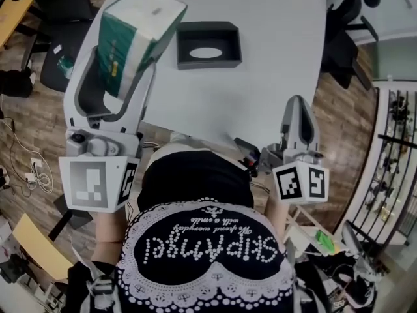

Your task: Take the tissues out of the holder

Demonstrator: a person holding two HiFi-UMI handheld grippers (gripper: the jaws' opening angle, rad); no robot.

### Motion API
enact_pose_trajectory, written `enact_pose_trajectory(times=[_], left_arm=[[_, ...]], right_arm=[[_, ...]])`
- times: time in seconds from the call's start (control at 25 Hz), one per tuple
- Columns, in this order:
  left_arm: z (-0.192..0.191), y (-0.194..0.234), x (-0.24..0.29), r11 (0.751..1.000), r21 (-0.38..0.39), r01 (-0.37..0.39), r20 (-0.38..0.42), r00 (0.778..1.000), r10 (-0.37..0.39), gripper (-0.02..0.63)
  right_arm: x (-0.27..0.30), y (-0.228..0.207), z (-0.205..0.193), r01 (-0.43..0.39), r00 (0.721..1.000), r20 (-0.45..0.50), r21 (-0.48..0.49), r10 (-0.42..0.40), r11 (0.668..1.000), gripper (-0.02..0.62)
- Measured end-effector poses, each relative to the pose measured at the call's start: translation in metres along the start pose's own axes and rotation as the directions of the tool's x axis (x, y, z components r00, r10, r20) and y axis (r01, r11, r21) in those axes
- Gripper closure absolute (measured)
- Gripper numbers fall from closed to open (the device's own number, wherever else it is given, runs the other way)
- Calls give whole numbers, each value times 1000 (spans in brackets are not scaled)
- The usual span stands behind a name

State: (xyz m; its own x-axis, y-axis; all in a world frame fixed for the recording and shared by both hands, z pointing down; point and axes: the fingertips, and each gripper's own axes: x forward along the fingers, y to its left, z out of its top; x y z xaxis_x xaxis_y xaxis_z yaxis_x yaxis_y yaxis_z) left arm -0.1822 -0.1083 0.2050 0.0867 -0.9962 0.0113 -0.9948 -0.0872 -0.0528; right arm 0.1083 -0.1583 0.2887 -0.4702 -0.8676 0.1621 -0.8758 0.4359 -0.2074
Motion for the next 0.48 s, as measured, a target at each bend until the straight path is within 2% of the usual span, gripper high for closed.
enact_pose_trajectory(times=[0.48], left_arm=[[-37,6,-20,997,-77,-22,-68,998,17,265]], right_arm=[[-1,7,6,11,1000,1,-22,-11,1000,561]])
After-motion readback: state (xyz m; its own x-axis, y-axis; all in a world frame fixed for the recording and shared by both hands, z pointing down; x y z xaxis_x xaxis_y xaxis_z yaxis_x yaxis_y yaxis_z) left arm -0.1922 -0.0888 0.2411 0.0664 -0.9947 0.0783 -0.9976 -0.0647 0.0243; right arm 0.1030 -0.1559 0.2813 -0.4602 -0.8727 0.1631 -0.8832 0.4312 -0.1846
